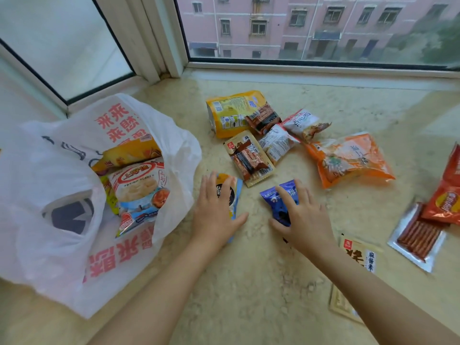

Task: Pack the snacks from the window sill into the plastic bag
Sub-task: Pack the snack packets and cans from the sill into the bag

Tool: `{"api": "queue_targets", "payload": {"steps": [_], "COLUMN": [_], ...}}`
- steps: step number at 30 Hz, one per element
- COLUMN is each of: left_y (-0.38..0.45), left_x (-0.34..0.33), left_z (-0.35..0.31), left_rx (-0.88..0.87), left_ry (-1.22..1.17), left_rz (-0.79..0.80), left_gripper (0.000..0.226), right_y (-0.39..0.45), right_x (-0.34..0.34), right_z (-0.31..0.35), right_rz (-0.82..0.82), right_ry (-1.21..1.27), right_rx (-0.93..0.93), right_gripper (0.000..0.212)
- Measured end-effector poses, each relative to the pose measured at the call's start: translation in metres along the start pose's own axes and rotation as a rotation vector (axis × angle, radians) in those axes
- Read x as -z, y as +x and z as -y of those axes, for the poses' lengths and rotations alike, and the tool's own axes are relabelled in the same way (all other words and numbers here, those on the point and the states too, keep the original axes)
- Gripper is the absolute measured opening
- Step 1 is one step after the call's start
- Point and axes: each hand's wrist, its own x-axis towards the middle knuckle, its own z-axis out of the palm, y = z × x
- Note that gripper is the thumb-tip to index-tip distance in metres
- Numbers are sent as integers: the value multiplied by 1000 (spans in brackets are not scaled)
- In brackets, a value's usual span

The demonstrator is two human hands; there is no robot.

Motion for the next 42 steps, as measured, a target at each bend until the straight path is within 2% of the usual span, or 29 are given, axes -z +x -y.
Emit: {"api": "queue_targets", "payload": {"steps": [2,5,13,20,26,32,36,42], "left_y": [1,0,-16,-51,-102,-127,-115,-72], "left_x": [1,4,16,79,169,240,257,241], "left_z": [-9,-15,-14,-16,-2,49,86,123], "left_rx": [102,126,58,-40,-63,-27,36,91], "left_ry": [-39,-25,25,-70,-224,-195,-181,-178], "left_rz": [25,-36,39,52,3,-32,21,72], "left_gripper": [86,73,76,77,74,68,70,73], "right_y": [-2,-6,-21,-49,-87,-111,-108,-67], "right_x": [1,2,6,76,152,200,211,194], "right_z": [0,2,11,43,96,169,225,290], "right_rz": [51,-11,-61,-152,-228,-261,-279,-193], "right_ry": [12,40,47,72,82,147,232,275], "right_rx": [-29,4,57,76,51,-25,-40,-33], "right_gripper": [76,71,63,62,62,61,60,57]}}
